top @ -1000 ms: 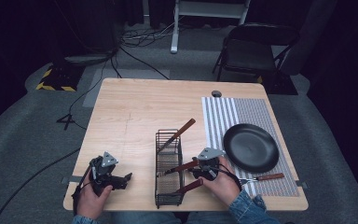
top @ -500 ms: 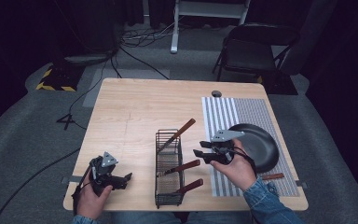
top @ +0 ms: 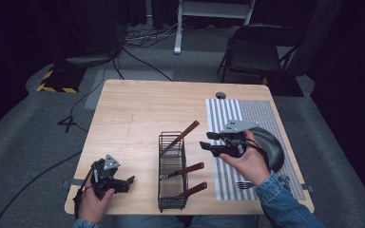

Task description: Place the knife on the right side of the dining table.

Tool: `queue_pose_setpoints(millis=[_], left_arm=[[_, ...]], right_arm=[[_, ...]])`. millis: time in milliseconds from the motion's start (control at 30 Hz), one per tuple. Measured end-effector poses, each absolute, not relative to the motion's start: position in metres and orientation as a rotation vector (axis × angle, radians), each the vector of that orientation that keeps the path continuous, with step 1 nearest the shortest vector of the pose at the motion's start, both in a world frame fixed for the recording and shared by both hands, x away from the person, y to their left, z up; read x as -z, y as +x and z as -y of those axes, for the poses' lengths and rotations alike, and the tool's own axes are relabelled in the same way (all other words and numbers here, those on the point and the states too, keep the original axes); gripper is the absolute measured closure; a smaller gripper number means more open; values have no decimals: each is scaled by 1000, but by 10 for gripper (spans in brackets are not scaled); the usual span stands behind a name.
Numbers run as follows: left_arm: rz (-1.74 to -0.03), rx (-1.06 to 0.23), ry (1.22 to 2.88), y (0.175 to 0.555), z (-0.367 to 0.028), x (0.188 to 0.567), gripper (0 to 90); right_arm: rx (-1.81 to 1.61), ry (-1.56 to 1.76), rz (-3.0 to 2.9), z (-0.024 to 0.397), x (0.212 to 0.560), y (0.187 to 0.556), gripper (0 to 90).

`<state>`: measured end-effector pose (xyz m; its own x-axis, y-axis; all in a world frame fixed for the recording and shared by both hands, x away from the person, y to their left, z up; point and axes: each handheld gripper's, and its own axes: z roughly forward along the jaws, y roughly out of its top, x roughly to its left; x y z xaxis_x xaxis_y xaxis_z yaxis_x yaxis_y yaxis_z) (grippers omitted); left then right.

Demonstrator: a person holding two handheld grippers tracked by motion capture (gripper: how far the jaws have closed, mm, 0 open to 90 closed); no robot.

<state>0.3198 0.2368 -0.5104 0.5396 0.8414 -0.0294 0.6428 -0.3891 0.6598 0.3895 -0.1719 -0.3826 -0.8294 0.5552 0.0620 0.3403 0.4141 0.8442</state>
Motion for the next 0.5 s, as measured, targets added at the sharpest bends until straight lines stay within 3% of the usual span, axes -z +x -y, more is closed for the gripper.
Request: queue_pose_setpoints(millis=[500], left_arm=[[-1194, -414, 2155, 320, -237, 510, 2]], right_arm=[[-1537, 754, -2432, 173, 355, 405, 467]])
